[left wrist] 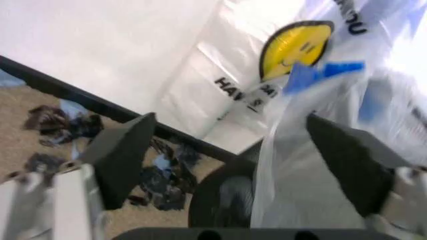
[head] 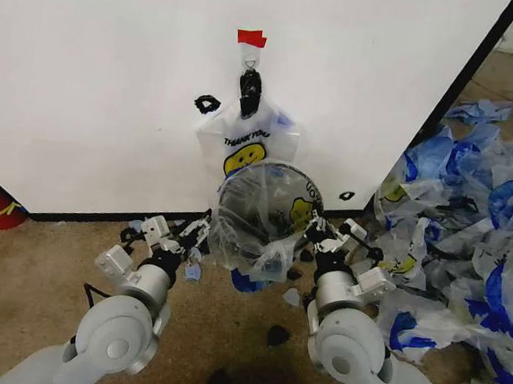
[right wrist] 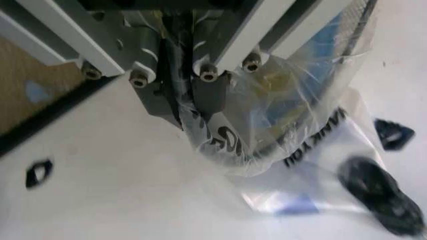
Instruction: Pick up the garbage bag from the wall and place it over the trash bin.
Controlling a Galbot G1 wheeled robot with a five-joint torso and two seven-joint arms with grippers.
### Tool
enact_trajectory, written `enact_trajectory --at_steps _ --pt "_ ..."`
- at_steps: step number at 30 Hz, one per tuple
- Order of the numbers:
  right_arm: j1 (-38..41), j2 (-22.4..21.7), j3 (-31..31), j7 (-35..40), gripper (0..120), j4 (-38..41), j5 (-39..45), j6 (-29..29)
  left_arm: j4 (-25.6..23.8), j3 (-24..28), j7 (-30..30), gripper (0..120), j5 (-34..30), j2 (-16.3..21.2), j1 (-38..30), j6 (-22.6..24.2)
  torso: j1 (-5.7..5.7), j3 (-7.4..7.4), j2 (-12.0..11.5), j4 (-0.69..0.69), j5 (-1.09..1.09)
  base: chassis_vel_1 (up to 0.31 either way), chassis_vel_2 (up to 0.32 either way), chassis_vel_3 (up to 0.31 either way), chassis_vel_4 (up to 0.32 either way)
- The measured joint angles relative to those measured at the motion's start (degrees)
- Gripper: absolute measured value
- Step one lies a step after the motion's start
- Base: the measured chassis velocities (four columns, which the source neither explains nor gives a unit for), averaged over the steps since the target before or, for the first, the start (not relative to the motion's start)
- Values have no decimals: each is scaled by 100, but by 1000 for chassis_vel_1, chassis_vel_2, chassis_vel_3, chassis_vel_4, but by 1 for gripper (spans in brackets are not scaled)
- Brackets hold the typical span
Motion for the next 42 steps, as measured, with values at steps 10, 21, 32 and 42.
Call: enact_trajectory --at_steps 10,21,32,42 --pt "-410 133 -188 -69 1 -58 283 15 2 -5 -26 100 47 -34 6 -5 0 0 0 0 0 0 0 0 0" --pt "-545 204 -464 -304 1 -431 347 50 -21 -4 3 100 112 -70 38 -16 0 0 0 0 1 0 0 0 0" --pt "-481 48 -917 -546 1 -791 226 121 -21 13 32 100 194 -91 78 -31 0 0 0 0 0 0 0 0 0" --pt "-463 -65 -1046 -655 1 -903 128 162 -10 17 104 100 244 -103 130 -48 0 0 0 0 0 0 0 0 0"
